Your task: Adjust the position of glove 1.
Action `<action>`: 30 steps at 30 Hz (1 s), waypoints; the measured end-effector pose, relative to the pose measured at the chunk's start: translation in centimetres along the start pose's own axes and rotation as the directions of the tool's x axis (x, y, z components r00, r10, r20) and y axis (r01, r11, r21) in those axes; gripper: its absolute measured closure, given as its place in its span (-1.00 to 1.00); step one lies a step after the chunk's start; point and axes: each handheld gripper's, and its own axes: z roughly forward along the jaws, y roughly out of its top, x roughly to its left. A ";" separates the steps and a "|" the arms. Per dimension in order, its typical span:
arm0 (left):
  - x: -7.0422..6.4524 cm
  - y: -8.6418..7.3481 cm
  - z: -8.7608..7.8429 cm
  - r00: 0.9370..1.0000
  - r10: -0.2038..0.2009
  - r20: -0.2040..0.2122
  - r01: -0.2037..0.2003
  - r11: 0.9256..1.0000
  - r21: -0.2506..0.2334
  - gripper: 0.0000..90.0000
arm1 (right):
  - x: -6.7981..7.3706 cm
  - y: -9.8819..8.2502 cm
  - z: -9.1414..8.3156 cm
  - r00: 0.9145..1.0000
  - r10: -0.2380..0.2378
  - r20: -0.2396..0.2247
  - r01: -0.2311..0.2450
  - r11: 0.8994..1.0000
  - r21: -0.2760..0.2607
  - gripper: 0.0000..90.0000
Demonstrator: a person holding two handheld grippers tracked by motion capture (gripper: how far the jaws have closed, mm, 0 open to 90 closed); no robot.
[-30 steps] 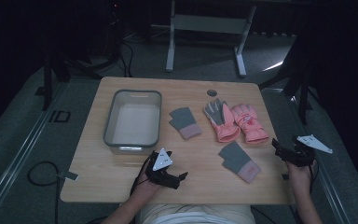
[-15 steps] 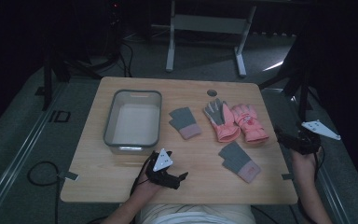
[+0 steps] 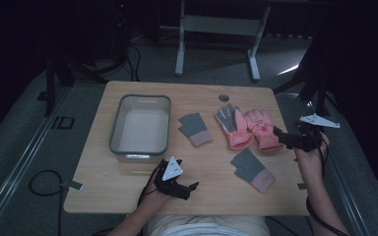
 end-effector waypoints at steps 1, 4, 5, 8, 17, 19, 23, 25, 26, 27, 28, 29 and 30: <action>0.0 0.0 0.0 1.000 -0.003 0.000 0.003 1.000 -0.002 -0.98 | 0.2 0.2 0.2 1.000 0.000 -0.008 0.000 1.000 0.002 -0.73; 0.1 0.0 0.0 1.000 -0.008 0.000 0.008 1.000 -0.003 -0.98 | 1.0 0.9 0.9 1.000 -0.009 -0.016 0.009 1.000 -0.005 -0.75; 0.1 0.0 0.0 1.000 -0.005 0.002 0.005 1.000 -0.001 -0.98 | 1.3 1.1 1.0 1.000 -0.013 -0.026 0.013 1.000 -0.012 -0.75; 0.1 0.0 0.0 1.000 -0.007 0.005 0.007 1.000 -0.002 -0.98 | 2.1 1.7 1.8 0.998 -0.010 -0.063 0.009 1.000 -0.010 -0.75; 0.1 0.0 -0.1 1.000 -0.009 0.003 0.009 1.000 -0.011 -0.98 | 4.7 3.3 4.0 0.989 -0.067 -0.129 0.067 0.998 0.002 -0.60; 0.1 0.0 -0.1 1.000 -0.008 0.002 0.008 1.000 -0.011 -0.98 | 5.0 3.5 4.2 0.989 -0.074 -0.131 0.075 0.997 -0.001 -0.58; 0.0 0.0 -0.1 1.000 -0.004 0.001 0.004 1.000 -0.012 -0.98 | 6.0 4.1 5.0 0.984 -0.094 -0.152 0.094 0.996 -0.005 -0.54; 0.0 0.0 -0.1 1.000 -0.004 0.004 0.005 1.000 -0.010 -0.98 | 6.6 4.5 5.5 0.981 -0.107 -0.165 0.108 0.994 -0.003 -0.53; 0.0 0.0 -0.1 1.000 -0.005 0.004 0.005 1.000 -0.010 -0.98 | 6.9 4.6 5.7 0.979 -0.113 -0.169 0.114 0.993 -0.003 -0.53; 0.0 0.0 -0.1 1.000 -0.005 0.006 0.005 1.000 -0.009 -0.98 | 7.2 4.7 6.0 0.977 -0.120 -0.174 0.122 0.993 -0.003 -0.53; 0.0 0.0 -0.1 1.000 -0.005 0.005 0.005 1.000 -0.010 -0.98 | 7.5 4.9 6.2 0.976 -0.126 -0.176 0.128 0.992 -0.003 -0.52; 0.0 0.0 -0.1 1.000 -0.005 0.005 0.005 1.000 -0.011 -0.98 | 7.8 5.0 6.5 0.974 -0.132 -0.182 0.134 0.991 -0.002 -0.51; 0.0 0.0 -0.1 1.000 -0.004 0.006 0.004 1.000 -0.011 -0.98 | 8.1 5.1 6.7 0.973 -0.139 -0.187 0.141 0.990 -0.001 -0.51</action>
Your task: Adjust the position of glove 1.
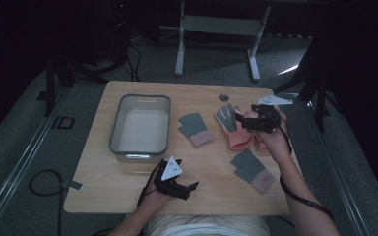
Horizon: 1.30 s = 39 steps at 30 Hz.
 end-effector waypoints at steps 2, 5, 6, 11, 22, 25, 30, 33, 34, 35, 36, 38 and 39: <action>0.0 0.0 0.0 1.000 0.000 0.000 0.000 1.000 0.000 -0.98 | 0.4 0.3 0.5 1.000 -0.013 -0.011 0.013 1.000 0.002 -0.49; 0.0 0.0 0.0 1.000 0.001 0.004 -0.001 1.000 0.000 -0.98 | 1.2 0.7 1.5 0.999 -0.034 -0.031 0.035 0.999 0.004 -0.44; 0.0 0.0 0.0 1.000 0.001 0.005 -0.001 1.000 0.000 -0.98 | 1.4 0.8 1.7 0.999 -0.040 -0.035 0.040 0.999 0.003 -0.44; -0.1 0.0 0.0 1.000 0.003 0.005 -0.003 1.000 0.001 -0.98 | 2.7 1.3 3.3 0.995 -0.069 -0.068 0.070 0.997 0.013 -0.36; 0.0 0.0 0.0 1.000 0.005 0.007 -0.005 1.000 -0.001 -0.98 | 5.2 1.3 7.1 0.985 -0.099 -0.143 0.108 0.993 0.053 -0.21; 0.0 0.0 0.0 1.000 0.005 0.009 -0.005 1.000 -0.006 -0.98 | 5.7 1.0 8.2 0.985 -0.088 -0.146 0.100 0.992 0.078 -0.11; 0.0 0.0 -0.1 1.000 0.004 0.015 -0.004 1.000 -0.006 -0.98 | 6.2 0.4 9.9 0.985 -0.083 -0.150 0.100 0.988 0.115 0.10; 0.0 0.0 -0.1 1.000 0.006 0.018 -0.006 1.000 -0.005 -0.98 | 6.6 0.0 11.2 0.975 -0.092 -0.200 0.122 0.982 0.143 0.22; 0.0 0.0 -0.1 1.000 0.006 0.018 -0.006 1.000 -0.006 -0.98 | 6.8 -0.2 11.6 0.974 -0.103 -0.200 0.135 0.978 0.156 0.25; 0.0 0.0 -0.1 1.000 0.004 0.018 -0.004 1.000 -0.007 -0.98 | 6.9 -0.3 12.0 0.973 -0.109 -0.204 0.144 0.975 0.168 0.29; 0.0 0.0 -0.1 1.000 0.003 0.018 -0.003 1.000 -0.007 -0.98 | 7.0 -0.5 12.5 0.971 -0.105 -0.213 0.144 0.974 0.174 0.29; 0.0 0.0 -0.1 1.000 0.003 0.019 -0.003 1.000 -0.006 -0.98 | 7.1 -0.8 13.3 0.970 -0.106 -0.221 0.149 0.971 0.188 0.33; 0.0 0.0 -0.1 1.000 0.002 0.020 -0.002 1.000 -0.006 -0.98 | 7.1 -0.9 13.7 0.969 -0.106 -0.221 0.150 0.970 0.192 0.35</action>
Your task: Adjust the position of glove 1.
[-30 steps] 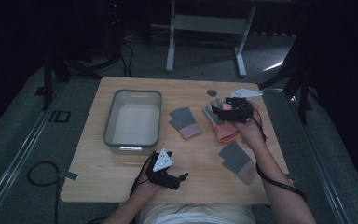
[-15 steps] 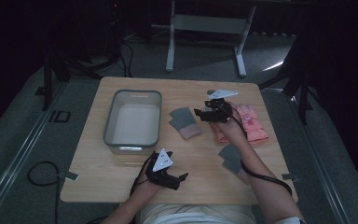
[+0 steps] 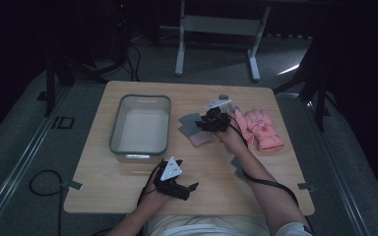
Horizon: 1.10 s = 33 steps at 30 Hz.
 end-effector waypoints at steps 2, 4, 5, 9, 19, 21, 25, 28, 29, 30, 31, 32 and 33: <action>0.1 0.0 0.0 1.000 -0.009 0.006 0.009 1.000 -0.003 -0.98 | -0.2 -0.1 0.8 1.000 0.007 -0.010 -0.007 1.000 0.007 0.39; 0.3 0.0 -0.1 1.000 -0.023 0.009 0.023 1.000 -0.008 -0.98 | -0.3 -0.2 1.5 1.000 0.016 -0.018 -0.016 1.000 0.015 0.40; 0.3 0.0 -0.1 1.000 -0.025 0.009 0.025 1.000 -0.009 -0.98 | -0.4 -0.2 1.9 0.999 0.021 -0.027 -0.020 1.000 0.021 0.40; 0.1 0.0 0.0 1.000 -0.008 0.003 0.008 1.000 -0.006 -0.98 | -0.5 -0.5 3.4 0.999 0.024 -0.029 -0.022 0.998 0.051 0.43; 0.0 0.0 -0.1 1.000 -0.002 0.004 0.002 1.000 -0.010 -0.98 | -1.1 -0.4 5.4 0.999 0.025 -0.019 -0.023 0.996 0.090 0.51; 0.0 0.0 -0.1 1.000 -0.001 0.001 0.001 1.000 -0.009 -0.98 | -1.2 -0.6 5.8 1.000 0.022 -0.006 -0.021 0.993 0.118 0.53; 0.0 0.0 -0.1 1.000 -0.005 -0.001 0.005 1.000 -0.010 -0.98 | -1.1 -0.9 6.1 1.000 0.004 0.006 -0.004 0.993 0.121 0.55; 0.0 -0.1 -0.1 1.000 -0.004 -0.004 0.004 1.000 -0.011 -0.98 | -1.0 -0.8 6.3 0.999 0.031 0.022 -0.033 0.992 0.126 0.63; 0.0 -0.1 -0.1 1.000 -0.003 -0.004 0.003 1.000 -0.011 -0.98 | -0.9 -0.8 6.3 0.999 0.032 0.027 -0.035 0.992 0.125 0.69; 0.0 -0.1 -0.1 1.000 -0.003 -0.004 0.003 1.000 -0.012 -0.98 | -0.8 -0.8 6.3 0.999 0.035 0.032 -0.039 0.991 0.127 0.76; 0.0 -0.1 -0.1 1.000 -0.004 -0.005 0.004 1.000 -0.012 -0.98 | -0.7 -0.7 6.3 0.999 0.038 0.035 -0.042 0.991 0.131 0.81; 0.0 -0.1 -0.1 1.000 -0.006 -0.005 0.006 1.000 -0.013 -0.98 | -0.6 -0.6 6.3 0.998 0.042 0.037 -0.046 0.989 0.137 0.84; 0.0 -0.1 -0.1 1.000 -0.007 -0.008 0.007 1.000 -0.016 -0.98 | -0.6 -0.5 6.4 0.997 0.058 0.041 -0.064 0.988 0.142 0.86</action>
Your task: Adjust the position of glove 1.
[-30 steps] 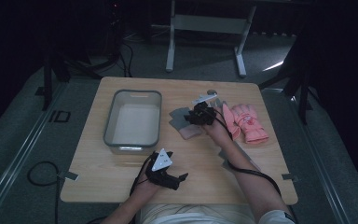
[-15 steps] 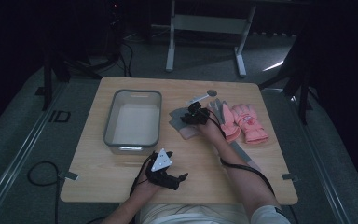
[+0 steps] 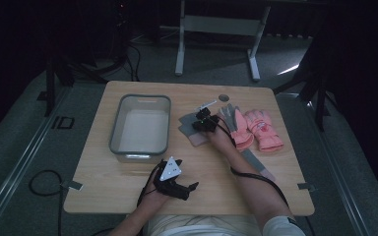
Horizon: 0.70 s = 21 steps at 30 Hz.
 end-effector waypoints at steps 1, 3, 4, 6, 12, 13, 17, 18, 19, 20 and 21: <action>0.0 0.0 0.0 1.000 0.000 0.000 0.000 1.000 0.000 -0.98 | 0.0 0.0 0.0 1.000 0.000 0.000 0.000 1.000 0.000 0.86; 0.0 0.0 -0.1 1.000 -0.004 -0.006 0.004 1.000 -0.005 -0.98 | 0.0 0.5 -0.2 0.999 0.038 0.003 -0.038 0.999 0.029 0.89; 0.0 0.0 -0.1 1.000 -0.005 -0.006 0.005 1.000 -0.006 -0.98 | 0.0 0.7 -0.4 0.998 0.056 0.003 -0.057 0.998 0.036 0.90; 0.0 0.0 -0.1 1.000 -0.004 -0.006 0.004 1.000 -0.005 -0.98 | 0.2 0.9 -1.0 0.997 0.077 -0.002 -0.077 0.997 0.031 0.91; 0.0 0.0 0.0 1.000 -0.004 -0.017 0.003 1.000 -0.002 -0.98 | 1.5 1.4 -5.4 0.993 0.112 0.027 -0.111 0.993 -0.043 0.91; -0.1 0.0 0.0 1.000 -0.004 -0.018 0.004 1.000 -0.001 -0.98 | 1.8 1.4 -6.3 0.992 0.119 0.036 -0.117 0.992 -0.051 0.91; -0.1 0.0 0.0 1.000 0.000 -0.021 0.000 1.000 0.002 -0.98 | 2.9 1.0 -10.4 0.984 0.175 0.045 -0.168 0.979 -0.118 0.91; -0.1 0.0 0.0 1.000 0.000 -0.023 0.000 1.000 0.003 -0.98 | 3.3 0.8 -11.4 0.983 0.182 0.041 -0.175 0.976 -0.133 0.91; -0.1 0.0 0.1 1.000 0.001 -0.025 -0.001 1.000 0.004 -0.98 | 3.7 0.5 -12.4 0.980 0.196 0.043 -0.187 0.970 -0.157 0.91; -0.1 0.0 0.1 1.000 0.004 -0.025 -0.004 1.000 0.003 -0.98 | 4.1 0.3 -13.4 0.979 0.199 0.047 -0.188 0.967 -0.171 0.91; -0.2 0.0 0.1 1.000 0.007 -0.026 -0.007 1.000 0.003 -0.98 | 4.6 -0.2 -14.4 0.975 0.215 0.052 -0.201 0.960 -0.192 0.91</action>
